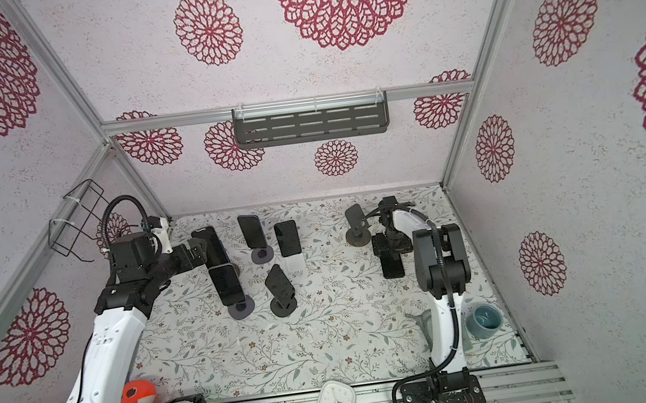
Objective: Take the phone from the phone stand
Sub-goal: 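Open the right gripper to release the phone and raise it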
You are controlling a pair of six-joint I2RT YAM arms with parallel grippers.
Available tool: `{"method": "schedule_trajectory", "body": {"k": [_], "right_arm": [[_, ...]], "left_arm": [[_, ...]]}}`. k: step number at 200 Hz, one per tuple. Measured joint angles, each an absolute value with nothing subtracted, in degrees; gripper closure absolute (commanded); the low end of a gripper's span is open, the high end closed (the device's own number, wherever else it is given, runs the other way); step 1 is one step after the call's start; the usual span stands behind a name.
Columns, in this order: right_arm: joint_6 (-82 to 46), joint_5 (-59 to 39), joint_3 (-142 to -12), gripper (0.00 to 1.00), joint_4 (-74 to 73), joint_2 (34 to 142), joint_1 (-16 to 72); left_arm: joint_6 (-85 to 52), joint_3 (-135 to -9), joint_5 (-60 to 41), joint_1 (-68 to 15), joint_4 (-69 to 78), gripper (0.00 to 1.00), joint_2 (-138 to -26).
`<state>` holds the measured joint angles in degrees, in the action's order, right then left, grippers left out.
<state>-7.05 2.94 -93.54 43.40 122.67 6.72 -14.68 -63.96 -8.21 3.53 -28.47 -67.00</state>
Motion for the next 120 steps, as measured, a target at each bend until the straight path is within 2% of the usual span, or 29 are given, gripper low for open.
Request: {"method": "schedule_trajectory", "body": {"k": [26,60,84,120], "right_arm": [[-5.8,3.3,-92.0,0.02,41.7,118.7,6.7],[-4.5,2.9,-85.0,0.01,38.0,104.8,6.7],[-5.0,2.3,-78.1,0.01,33.4,94.6,6.7],[-7.8,0.1,-67.1,0.04,28.5,84.8,8.2]], "left_arm": [[-14.4,-64.0,-8.4,3.5,-29.6,0.02,-66.1],[-12.1,-65.5,-6.1,0.6,-33.0,0.01,-61.8],[-9.8,-70.0,2.9,-10.5,-37.2,0.00,-59.1],[-12.6,-71.7,14.1,-29.3,-41.6,0.05,-59.3]]}}
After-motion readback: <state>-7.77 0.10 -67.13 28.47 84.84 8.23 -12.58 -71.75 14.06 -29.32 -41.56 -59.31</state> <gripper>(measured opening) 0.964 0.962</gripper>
